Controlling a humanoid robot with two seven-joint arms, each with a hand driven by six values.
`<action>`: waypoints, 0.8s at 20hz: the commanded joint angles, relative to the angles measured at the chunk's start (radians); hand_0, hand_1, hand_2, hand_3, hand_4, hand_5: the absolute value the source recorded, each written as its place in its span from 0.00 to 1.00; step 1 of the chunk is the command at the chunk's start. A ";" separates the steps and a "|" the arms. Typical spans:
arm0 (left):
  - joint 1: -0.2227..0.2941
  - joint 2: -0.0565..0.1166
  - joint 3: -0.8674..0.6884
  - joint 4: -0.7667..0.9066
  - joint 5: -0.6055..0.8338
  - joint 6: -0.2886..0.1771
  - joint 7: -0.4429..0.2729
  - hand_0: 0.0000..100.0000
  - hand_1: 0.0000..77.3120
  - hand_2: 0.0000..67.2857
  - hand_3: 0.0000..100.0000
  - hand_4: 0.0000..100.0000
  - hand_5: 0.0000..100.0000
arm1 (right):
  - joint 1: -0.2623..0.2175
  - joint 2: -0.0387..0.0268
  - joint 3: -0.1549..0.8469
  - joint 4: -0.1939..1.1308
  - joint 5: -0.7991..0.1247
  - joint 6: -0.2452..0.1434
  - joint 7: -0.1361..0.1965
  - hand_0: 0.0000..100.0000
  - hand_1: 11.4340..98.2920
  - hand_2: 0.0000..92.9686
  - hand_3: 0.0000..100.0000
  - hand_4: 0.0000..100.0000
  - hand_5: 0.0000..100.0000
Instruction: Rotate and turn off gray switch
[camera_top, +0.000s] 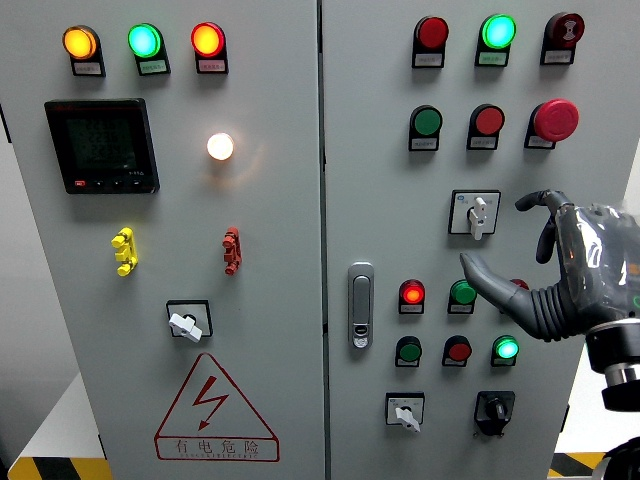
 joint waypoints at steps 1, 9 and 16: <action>0.000 0.000 0.000 0.000 0.000 0.000 0.000 0.34 0.00 0.18 0.22 0.12 0.12 | -0.027 -0.0014 0.007 0.038 0.000 0.002 0.028 0.00 0.24 0.37 0.57 0.45 0.68; 0.000 0.000 0.000 0.000 0.000 0.000 0.000 0.34 0.00 0.18 0.22 0.12 0.12 | -0.099 -0.0014 0.031 0.126 -0.025 0.003 0.131 0.00 0.25 0.18 0.24 0.13 0.30; 0.000 0.000 0.000 0.000 0.000 0.000 0.000 0.34 0.00 0.18 0.22 0.12 0.12 | -0.148 -0.0014 0.064 0.181 -0.061 0.014 0.220 0.00 0.27 0.15 0.15 0.11 0.11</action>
